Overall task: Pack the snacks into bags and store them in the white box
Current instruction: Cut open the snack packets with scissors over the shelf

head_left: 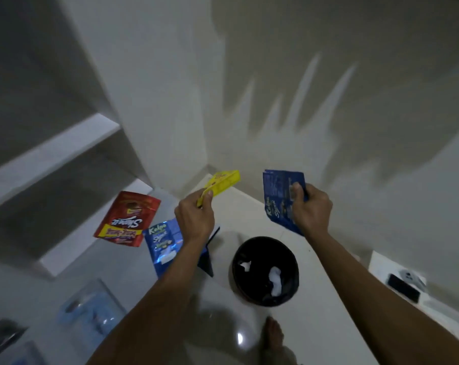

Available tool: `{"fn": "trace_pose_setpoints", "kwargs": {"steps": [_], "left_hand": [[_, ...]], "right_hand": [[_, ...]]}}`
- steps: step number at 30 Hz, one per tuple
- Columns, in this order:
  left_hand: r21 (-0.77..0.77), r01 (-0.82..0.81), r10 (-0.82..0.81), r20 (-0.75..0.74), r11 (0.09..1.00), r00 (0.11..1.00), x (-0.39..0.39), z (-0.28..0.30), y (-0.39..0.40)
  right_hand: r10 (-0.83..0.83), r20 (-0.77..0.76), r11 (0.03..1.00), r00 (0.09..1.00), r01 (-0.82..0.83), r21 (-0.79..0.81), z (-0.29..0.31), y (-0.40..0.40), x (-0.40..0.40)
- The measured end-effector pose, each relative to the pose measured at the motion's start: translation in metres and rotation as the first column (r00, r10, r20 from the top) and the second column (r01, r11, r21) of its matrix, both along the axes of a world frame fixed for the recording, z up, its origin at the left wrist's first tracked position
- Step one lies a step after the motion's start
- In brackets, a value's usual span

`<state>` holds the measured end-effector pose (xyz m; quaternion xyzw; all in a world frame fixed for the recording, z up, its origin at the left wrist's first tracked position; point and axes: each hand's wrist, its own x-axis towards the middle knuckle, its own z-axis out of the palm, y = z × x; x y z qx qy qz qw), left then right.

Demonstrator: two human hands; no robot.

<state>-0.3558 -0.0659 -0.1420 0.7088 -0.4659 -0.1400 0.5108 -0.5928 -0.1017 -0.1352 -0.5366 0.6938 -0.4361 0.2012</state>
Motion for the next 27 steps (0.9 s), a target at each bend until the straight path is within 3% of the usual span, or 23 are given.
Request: {"fn": "trace_pose_setpoints", "kwargs": {"steps": [8, 12, 20, 27], "left_hand": [[0.306, 0.014, -0.039, 0.074, 0.952, 0.997, -0.1, -0.099, -0.005], [0.42, 0.027, -0.035, 0.012, 0.907, 0.999, -0.14, -0.132, -0.008], [0.663, 0.071, 0.08, -0.195, 0.745, 0.977, -0.178, -0.172, -0.036], [0.7, 0.045, 0.045, -0.11, 0.712, 0.993, -0.145, -0.152, -0.027]], "right_hand": [[-0.022, -0.043, 0.918, 0.999, 0.037, 0.395, -0.112, 0.007, -0.074], [-0.046, -0.03, 0.823, 0.998, 0.055, 0.566, -0.149, 0.003, -0.089], [0.075, -0.006, 0.711, 0.997, -0.049, 0.702, -0.2, -0.021, -0.084], [0.199, -0.01, 0.669, 0.98, -0.128, 0.732, -0.19, -0.032, -0.083]]}}
